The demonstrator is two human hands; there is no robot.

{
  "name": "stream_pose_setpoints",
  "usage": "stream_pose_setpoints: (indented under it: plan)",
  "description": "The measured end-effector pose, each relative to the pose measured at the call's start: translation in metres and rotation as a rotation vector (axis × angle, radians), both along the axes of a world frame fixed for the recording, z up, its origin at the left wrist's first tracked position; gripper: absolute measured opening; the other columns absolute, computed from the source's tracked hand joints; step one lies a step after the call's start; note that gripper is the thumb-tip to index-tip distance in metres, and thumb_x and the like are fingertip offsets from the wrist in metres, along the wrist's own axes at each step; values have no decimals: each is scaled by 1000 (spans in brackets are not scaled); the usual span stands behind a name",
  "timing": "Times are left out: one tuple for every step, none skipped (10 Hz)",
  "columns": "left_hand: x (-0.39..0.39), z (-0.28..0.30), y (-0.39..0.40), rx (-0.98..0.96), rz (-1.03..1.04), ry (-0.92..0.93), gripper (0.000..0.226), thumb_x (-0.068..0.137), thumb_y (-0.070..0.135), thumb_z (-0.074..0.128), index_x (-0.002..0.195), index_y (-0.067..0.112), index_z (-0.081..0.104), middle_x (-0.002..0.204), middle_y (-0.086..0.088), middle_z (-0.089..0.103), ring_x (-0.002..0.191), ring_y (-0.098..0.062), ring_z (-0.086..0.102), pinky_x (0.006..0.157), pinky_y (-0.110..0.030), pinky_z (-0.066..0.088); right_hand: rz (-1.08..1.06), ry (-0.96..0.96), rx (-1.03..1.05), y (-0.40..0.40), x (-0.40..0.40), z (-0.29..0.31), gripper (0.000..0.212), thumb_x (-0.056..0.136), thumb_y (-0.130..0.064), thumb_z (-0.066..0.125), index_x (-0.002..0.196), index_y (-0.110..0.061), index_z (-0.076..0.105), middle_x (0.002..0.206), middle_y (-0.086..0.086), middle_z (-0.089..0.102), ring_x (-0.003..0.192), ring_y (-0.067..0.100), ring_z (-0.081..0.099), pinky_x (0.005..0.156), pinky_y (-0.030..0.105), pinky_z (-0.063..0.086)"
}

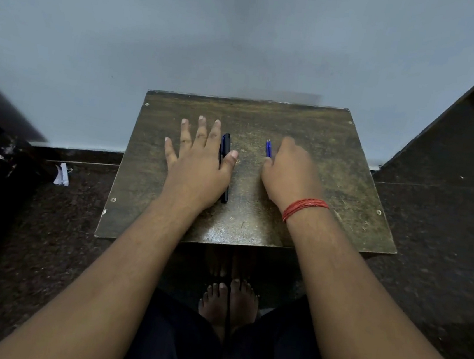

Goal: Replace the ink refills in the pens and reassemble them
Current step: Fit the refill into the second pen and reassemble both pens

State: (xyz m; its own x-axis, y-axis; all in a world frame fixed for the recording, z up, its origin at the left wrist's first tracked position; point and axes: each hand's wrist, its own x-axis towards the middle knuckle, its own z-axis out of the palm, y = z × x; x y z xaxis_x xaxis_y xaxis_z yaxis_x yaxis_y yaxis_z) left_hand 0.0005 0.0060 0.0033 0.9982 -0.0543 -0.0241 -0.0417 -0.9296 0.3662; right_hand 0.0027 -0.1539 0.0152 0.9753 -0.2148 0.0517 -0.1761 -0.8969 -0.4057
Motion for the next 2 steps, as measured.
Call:
stream_pose_setpoints:
  plan:
    - [-6, 2, 1, 27, -4, -6, 70, 106, 56, 24, 165, 23, 4, 175, -5, -4, 160, -29, -16, 124, -61, -10, 1, -114, -25, -7, -6, 2, 26, 99, -32, 52, 114, -11, 54, 114, 8, 60, 100, 26, 57, 73, 34, 40]
    - [-16, 9, -1, 58, 1, -39, 71, 106, 58, 20, 165, 23, 4, 175, -6, -4, 160, -31, -16, 124, -62, -10, 36, -182, -71, -8, -15, 2, 38, 99, -41, 51, 123, -11, 54, 125, 9, 58, 115, 28, 52, 91, 40, 45]
